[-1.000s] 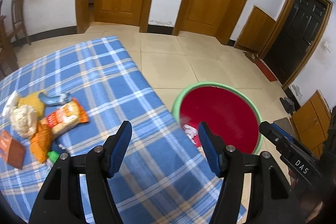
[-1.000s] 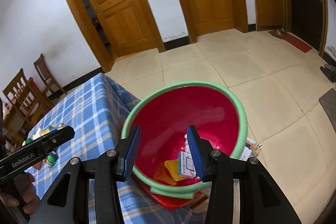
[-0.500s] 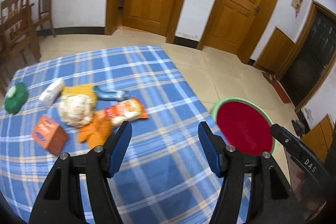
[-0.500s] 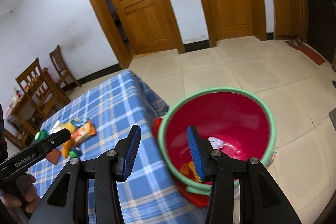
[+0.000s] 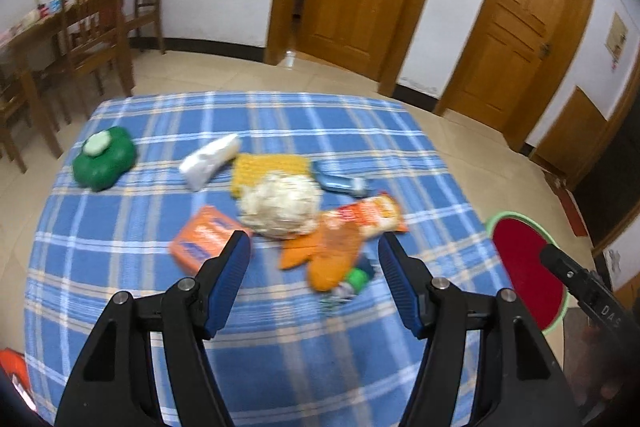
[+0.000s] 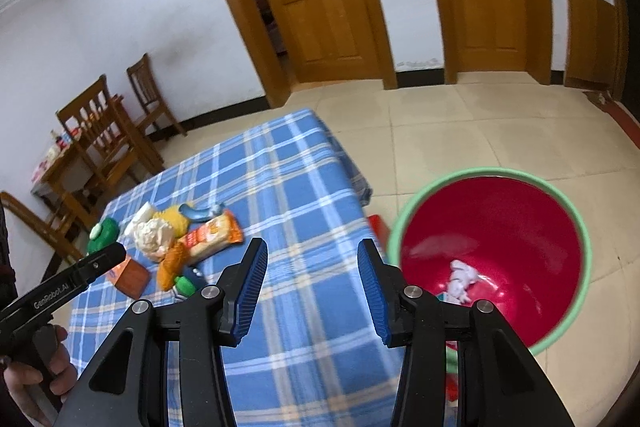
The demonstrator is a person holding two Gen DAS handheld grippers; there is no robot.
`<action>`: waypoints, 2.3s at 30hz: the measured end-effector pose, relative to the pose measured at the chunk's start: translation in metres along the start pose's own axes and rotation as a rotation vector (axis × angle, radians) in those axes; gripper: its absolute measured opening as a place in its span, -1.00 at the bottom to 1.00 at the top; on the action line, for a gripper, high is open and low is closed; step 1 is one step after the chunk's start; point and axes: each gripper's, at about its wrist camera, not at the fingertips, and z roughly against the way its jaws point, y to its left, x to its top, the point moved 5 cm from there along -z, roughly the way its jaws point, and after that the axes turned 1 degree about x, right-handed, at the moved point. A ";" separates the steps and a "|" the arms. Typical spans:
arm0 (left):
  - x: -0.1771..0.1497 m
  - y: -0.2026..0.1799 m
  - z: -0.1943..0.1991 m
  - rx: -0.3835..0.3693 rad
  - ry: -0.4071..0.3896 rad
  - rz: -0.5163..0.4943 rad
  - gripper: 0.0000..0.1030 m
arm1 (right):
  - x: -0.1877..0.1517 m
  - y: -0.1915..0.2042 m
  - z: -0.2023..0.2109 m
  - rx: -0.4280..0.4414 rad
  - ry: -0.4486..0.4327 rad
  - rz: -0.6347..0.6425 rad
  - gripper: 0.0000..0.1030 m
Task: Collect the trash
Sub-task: 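Grasp the orange box with the left gripper while the right gripper grasps the green-capped toy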
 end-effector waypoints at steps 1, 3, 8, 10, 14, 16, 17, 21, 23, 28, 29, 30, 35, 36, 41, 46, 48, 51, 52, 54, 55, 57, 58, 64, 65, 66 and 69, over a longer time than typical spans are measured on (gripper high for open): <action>0.000 0.007 -0.002 0.010 0.003 0.008 0.29 | 0.000 0.004 -0.004 0.005 0.008 0.006 -0.06; 0.000 0.020 -0.007 0.031 0.010 0.020 0.29 | 0.000 0.013 -0.011 0.013 0.022 0.016 -0.06; -0.002 0.051 -0.020 0.080 0.034 0.046 0.29 | -0.002 0.029 -0.027 0.025 0.047 0.039 -0.06; -0.004 0.058 -0.026 0.089 0.050 0.054 0.29 | -0.004 0.034 -0.032 0.029 0.057 0.044 -0.06; -0.010 0.070 -0.038 0.094 0.078 0.066 0.29 | -0.007 0.044 -0.043 0.034 0.082 0.054 -0.06; -0.012 0.072 -0.043 0.094 0.090 0.068 0.29 | -0.009 0.047 -0.048 0.035 0.093 0.059 -0.06; -0.013 0.073 -0.046 0.093 0.095 0.069 0.30 | -0.009 0.048 -0.050 0.035 0.097 0.060 -0.06; -0.016 0.074 -0.053 0.075 0.103 0.074 0.31 | -0.013 0.051 -0.055 0.034 0.114 0.065 -0.06; -0.018 0.074 -0.057 0.070 0.110 0.076 0.31 | -0.015 0.052 -0.058 0.032 0.123 0.066 -0.06; -0.022 0.073 -0.062 0.045 0.114 0.085 0.31 | -0.021 0.055 -0.061 0.031 0.145 0.067 -0.06; -0.023 0.073 -0.063 0.044 0.114 0.085 0.31 | -0.022 0.056 -0.062 0.031 0.149 0.070 -0.06; -0.023 0.074 -0.063 0.043 0.113 0.087 0.29 | -0.023 0.057 -0.063 0.032 0.153 0.072 -0.06; -0.025 0.077 -0.057 0.029 0.089 0.091 0.16 | -0.028 0.065 -0.066 0.039 0.169 0.088 -0.06; -0.024 0.077 -0.056 0.030 0.081 0.090 0.16 | -0.029 0.067 -0.067 0.042 0.173 0.092 -0.06; -0.021 0.087 -0.045 0.049 0.049 0.103 0.15 | -0.036 0.080 -0.073 0.061 0.198 0.123 -0.06; -0.020 0.098 -0.036 0.077 0.029 0.114 0.15 | -0.045 0.097 -0.084 0.096 0.240 0.158 -0.06; -0.021 0.101 -0.034 0.081 0.024 0.116 0.15 | -0.049 0.103 -0.089 0.106 0.258 0.167 -0.06; -0.022 0.106 -0.031 0.090 0.016 0.119 0.12 | -0.055 0.112 -0.095 0.114 0.276 0.191 -0.05; -0.022 0.107 -0.030 0.090 0.015 0.122 0.12 | -0.056 0.115 -0.096 0.115 0.281 0.201 -0.05; -0.023 0.109 -0.029 0.087 0.014 0.129 0.11 | -0.058 0.121 -0.099 0.121 0.289 0.219 -0.01; -0.023 0.110 -0.029 0.087 0.013 0.130 0.11 | -0.060 0.124 -0.101 0.124 0.294 0.226 0.07; -0.023 0.110 -0.029 0.086 0.012 0.130 0.10 | -0.062 0.128 -0.103 0.130 0.297 0.237 0.11; -0.023 0.110 -0.029 0.087 0.012 0.130 0.10 | -0.063 0.130 -0.105 0.129 0.298 0.245 0.12; -0.024 0.110 -0.029 0.086 0.012 0.131 0.10 | -0.063 0.136 -0.110 0.104 0.267 0.284 0.12; -0.024 0.111 -0.029 0.086 0.011 0.132 0.10 | -0.063 0.137 -0.111 0.103 0.262 0.288 0.12; -0.024 0.110 -0.029 0.086 0.011 0.132 0.10 | -0.063 0.138 -0.111 0.101 0.259 0.293 0.11; -0.024 0.110 -0.028 0.085 0.011 0.131 0.10 | -0.064 0.139 -0.111 0.088 0.250 0.321 -0.07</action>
